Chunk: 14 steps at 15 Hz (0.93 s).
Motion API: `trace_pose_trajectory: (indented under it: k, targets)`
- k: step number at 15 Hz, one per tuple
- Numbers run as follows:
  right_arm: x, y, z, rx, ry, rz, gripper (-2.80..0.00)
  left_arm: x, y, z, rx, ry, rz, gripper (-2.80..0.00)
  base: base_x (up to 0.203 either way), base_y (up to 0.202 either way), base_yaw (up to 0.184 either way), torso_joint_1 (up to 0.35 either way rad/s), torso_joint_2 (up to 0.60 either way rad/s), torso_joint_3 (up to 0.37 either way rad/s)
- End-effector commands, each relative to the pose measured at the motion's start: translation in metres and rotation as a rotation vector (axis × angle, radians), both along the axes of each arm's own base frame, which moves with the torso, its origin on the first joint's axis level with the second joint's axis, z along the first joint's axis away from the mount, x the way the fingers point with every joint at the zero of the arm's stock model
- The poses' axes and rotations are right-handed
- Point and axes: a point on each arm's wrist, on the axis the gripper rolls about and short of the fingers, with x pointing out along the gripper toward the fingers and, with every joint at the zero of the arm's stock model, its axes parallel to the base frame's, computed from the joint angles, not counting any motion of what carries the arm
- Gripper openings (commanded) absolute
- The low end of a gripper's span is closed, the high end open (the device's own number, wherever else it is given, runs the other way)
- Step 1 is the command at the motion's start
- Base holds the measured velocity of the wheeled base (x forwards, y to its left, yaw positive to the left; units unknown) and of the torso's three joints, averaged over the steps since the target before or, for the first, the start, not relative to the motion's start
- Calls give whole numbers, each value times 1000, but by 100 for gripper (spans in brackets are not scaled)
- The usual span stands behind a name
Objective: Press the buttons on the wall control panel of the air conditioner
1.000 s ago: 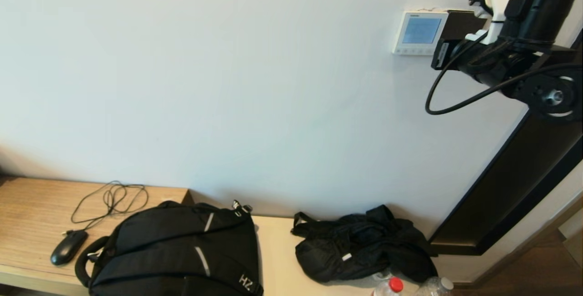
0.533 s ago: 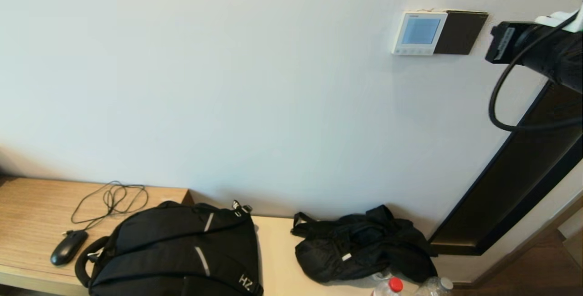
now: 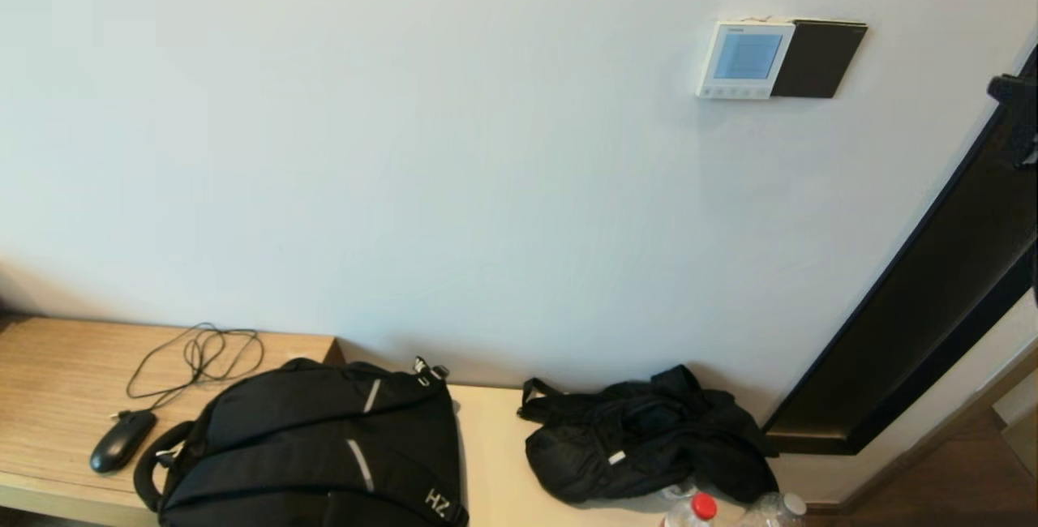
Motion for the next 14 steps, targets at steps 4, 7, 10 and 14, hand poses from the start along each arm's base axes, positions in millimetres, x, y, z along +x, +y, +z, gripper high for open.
trace_pose_trajectory:
  k: [4,7,10,14]
  targets:
    - [-39,-5,-25,-7,13,-1,-280,0,0,0,0,1,1,-280,0,0,0,0,0,0]
    - [-60,-7,-49,-16,72,9,-280,0,0,0,-2,-1,1,-280,0,0,0,0,0,0]
    - [-76,-10,-77,-26,129,22,-280,0,0,0,0,0,1,-280,0,0,0,0,0,0]
    - [-94,-14,-110,-35,184,66,-280,0,0,0,0,-1,1,-280,0,0,0,0,0,0]
